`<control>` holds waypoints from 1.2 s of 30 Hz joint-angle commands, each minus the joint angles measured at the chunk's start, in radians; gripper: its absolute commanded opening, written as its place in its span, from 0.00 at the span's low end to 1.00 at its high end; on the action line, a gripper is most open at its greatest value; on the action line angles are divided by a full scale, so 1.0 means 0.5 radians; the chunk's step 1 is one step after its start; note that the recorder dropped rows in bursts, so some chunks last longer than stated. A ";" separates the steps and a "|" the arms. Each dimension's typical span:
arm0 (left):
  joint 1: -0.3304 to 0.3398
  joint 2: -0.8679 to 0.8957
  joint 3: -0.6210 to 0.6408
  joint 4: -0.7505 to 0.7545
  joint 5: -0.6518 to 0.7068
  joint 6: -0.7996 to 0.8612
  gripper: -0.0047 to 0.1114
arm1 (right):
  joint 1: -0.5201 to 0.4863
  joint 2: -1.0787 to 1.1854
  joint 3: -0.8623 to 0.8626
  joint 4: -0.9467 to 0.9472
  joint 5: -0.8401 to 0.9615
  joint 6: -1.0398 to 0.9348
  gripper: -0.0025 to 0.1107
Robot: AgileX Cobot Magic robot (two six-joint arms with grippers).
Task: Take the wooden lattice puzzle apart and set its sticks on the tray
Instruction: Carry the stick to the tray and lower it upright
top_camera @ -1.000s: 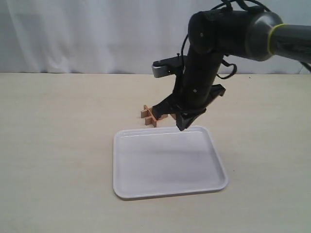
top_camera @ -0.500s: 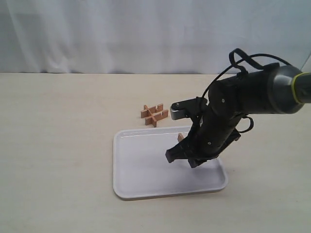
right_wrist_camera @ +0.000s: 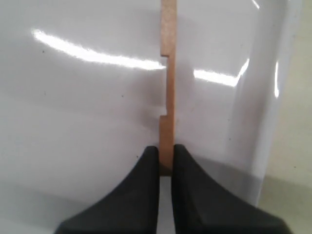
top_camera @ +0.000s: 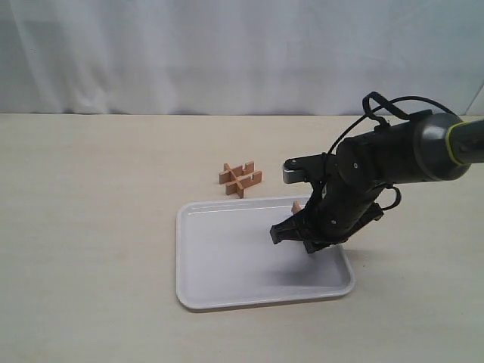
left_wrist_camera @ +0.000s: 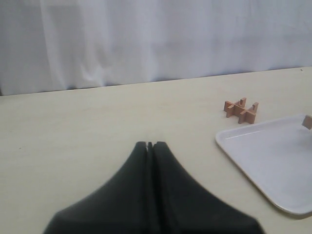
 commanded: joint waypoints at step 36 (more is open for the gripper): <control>-0.002 0.001 0.005 -0.002 -0.023 -0.006 0.04 | -0.009 -0.004 0.010 -0.170 0.155 0.129 0.33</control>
